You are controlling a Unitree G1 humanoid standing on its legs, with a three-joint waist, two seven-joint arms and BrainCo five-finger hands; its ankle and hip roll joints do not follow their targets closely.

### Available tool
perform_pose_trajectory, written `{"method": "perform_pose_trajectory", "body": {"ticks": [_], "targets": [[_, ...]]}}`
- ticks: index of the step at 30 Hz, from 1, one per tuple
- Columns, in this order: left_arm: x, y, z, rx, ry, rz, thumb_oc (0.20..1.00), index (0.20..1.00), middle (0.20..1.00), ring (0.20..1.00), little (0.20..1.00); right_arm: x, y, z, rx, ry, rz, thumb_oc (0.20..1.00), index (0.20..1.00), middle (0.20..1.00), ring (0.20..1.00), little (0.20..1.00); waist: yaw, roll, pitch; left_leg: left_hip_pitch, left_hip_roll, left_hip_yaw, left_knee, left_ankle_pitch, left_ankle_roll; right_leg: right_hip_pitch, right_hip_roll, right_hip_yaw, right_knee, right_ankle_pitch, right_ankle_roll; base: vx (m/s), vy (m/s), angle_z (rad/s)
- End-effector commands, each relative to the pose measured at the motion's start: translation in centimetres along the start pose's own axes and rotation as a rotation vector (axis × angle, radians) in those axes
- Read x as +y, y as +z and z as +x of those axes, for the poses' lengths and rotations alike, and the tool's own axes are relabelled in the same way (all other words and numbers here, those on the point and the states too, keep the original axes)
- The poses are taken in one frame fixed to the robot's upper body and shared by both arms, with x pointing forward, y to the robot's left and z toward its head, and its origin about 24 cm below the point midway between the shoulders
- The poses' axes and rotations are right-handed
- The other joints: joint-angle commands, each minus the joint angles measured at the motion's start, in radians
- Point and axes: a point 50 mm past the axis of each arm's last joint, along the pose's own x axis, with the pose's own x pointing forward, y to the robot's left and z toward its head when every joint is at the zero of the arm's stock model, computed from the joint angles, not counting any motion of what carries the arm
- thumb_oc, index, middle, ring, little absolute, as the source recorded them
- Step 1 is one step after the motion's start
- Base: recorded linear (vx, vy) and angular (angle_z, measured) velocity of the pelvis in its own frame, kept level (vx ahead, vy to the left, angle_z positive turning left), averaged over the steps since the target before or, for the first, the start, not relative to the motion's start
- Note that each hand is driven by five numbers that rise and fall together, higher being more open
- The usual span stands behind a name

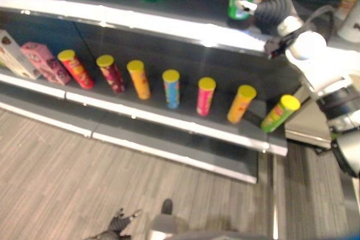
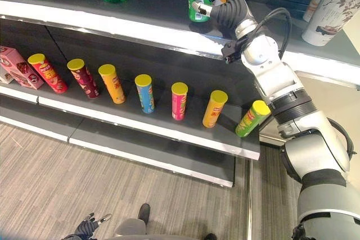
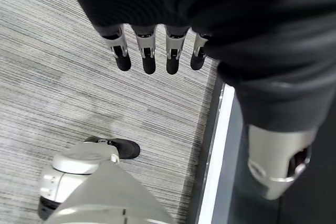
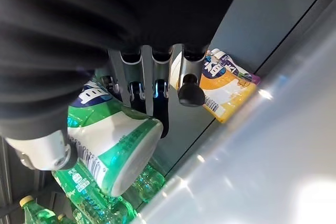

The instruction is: Put the goods on the table back onto the shelves and tidy them up.

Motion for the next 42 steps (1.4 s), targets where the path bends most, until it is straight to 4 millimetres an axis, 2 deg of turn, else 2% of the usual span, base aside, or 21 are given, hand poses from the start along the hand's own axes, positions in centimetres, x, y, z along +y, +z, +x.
{"method": "perform_pose_trajectory", "body": {"ticks": [1, 4, 8, 10, 17, 35, 37, 38, 39, 40, 42], "targets": [[0.9, 2.1, 0.5, -0.082, 0.006, 0.084, 1.0, 1.0, 1.0, 1.0, 1.0, -1.9, 3.5, 2.0, -0.108, -0.051, -0.088, 0.2, 0.2, 0.2, 0.2, 0.2, 0.025, -0.014, 0.007, 0.03, 0.038, 0.081, -0.001, -0.018, -0.052, -0.013, -0.065, -0.009, 0.019, 0.098, 0.059, 0.0, 0.0, 0.0], [0.9, 2.3, 0.5, -0.091, 0.005, 0.077, 1.0, 1.0, 1.0, 1.0, 1.0, -2.1, 2.2, 1.7, -0.054, -0.06, -0.089, 0.2, 0.2, 0.2, 0.2, 0.2, 0.025, -0.001, 0.008, 0.031, 0.037, 0.082, -0.001, -0.017, -0.053, -0.01, -0.067, -0.007, 0.018, 0.094, 0.059, 0.0, -0.001, -0.01], [0.9, 2.4, 0.5, -0.093, 0.006, 0.082, 1.0, 1.0, 1.0, 1.0, 1.0, -2.4, 1.6, 1.5, -0.029, -0.066, -0.101, 0.2, 0.2, 0.2, 0.2, 0.2, 0.016, 0.003, 0.008, 0.033, 0.034, 0.079, -0.001, -0.018, -0.053, -0.005, -0.069, -0.01, 0.02, 0.093, 0.058, 0.0, 0.0, 0.0], [0.8, 2.4, 0.5, -0.094, 0.003, 0.077, 1.0, 1.0, 1.0, 1.0, 1.0, -2.7, 1.2, 1.4, -0.012, -0.077, -0.093, 0.2, 0.2, 0.2, 0.2, 0.2, 0.01, 0.003, 0.009, 0.036, 0.035, 0.08, -0.001, -0.017, -0.052, -0.003, -0.067, -0.009, 0.021, 0.092, 0.057, 0.0, 0.0, 0.0], [0.4, 2.3, 0.5, -0.083, -0.002, 0.081, 1.0, 1.0, 1.0, 1.0, 1.0, -1.6, 0.3, 1.0, 0.01, -0.053, -0.014, 0.2, 0.2, 0.2, 0.2, 0.2, -0.007, -0.009, 0.011, 0.048, 0.046, 0.092, -0.001, -0.02, -0.052, -0.001, -0.054, 0.0, 0.022, 0.084, 0.052, 0.0, 0.0, 0.0], [0.5, 1.6, 0.5, -0.053, 0.017, 0.058, 1.0, 1.0, 1.0, 1.0, 1.0, -1.9, -0.3, 1.1, 0.045, -0.068, -0.027, 0.2, 0.2, 0.2, 0.2, 0.2, -0.019, -0.023, 0.013, 0.055, 0.05, 0.101, -0.001, -0.022, -0.051, -0.002, -0.049, 0.01, 0.024, 0.081, 0.047, 0.0, 0.0, 0.0], [0.4, 1.5, 0.5, -0.049, 0.017, 0.058, 1.0, 1.0, 1.0, 1.0, 1.0, -1.7, -0.3, 1.0, 0.039, -0.071, -0.015, 0.495, 0.495, 0.495, 0.495, 0.495, -0.021, -0.021, 0.015, 0.055, 0.048, 0.103, -0.001, -0.022, -0.049, -0.002, -0.051, 0.011, 0.025, 0.083, 0.047, 0.0, 0.0, 0.0], [0.4, 1.5, 0.5, -0.05, 0.016, 0.058, 1.0, 1.0, 1.0, 1.0, 1.0, -1.7, -0.2, 1.0, 0.036, -0.071, -0.014, 0.57, 0.57, 0.57, 0.57, 0.57, -0.022, -0.021, 0.015, 0.055, 0.048, 0.103, -0.001, -0.023, -0.049, -0.003, -0.052, 0.011, 0.024, 0.083, 0.047, 0.0, 0.0, 0.0], [0.3, 1.3, 0.5, -0.044, 0.015, 0.062, 1.0, 1.0, 1.0, 1.0, 1.0, -1.6, -0.2, 1.0, 0.034, -0.072, -0.013, 0.809, 0.809, 0.809, 0.809, 0.809, -0.022, -0.02, 0.014, 0.055, 0.049, 0.104, -0.001, -0.023, -0.049, -0.004, -0.052, 0.012, 0.024, 0.083, 0.047, 0.0, 0.0, 0.0], [0.3, 1.2, 0.4, -0.039, 0.016, 0.064, 1.0, 1.0, 1.0, 1.0, 1.0, -1.6, -0.3, 1.0, 0.037, -0.074, -0.01, 1.0, 1.0, 1.0, 1.0, 1.0, -0.024, -0.02, 0.013, 0.056, 0.049, 0.106, -0.001, -0.024, -0.049, -0.004, -0.052, 0.013, 0.024, 0.083, 0.048, 0.0, 0.0, 0.0], [0.2, 1.3, 0.4, -0.046, 0.012, 0.065, 1.0, 1.0, 1.0, 1.0, 1.0, -1.4, -0.3, 1.0, 0.04, -0.071, -0.011, 1.0, 1.0, 1.0, 1.0, 1.0, -0.024, -0.019, 0.013, 0.057, 0.048, 0.107, -0.001, -0.025, -0.048, -0.005, -0.053, 0.014, 0.025, 0.084, 0.048, 0.0, 0.0, 0.0]]}}
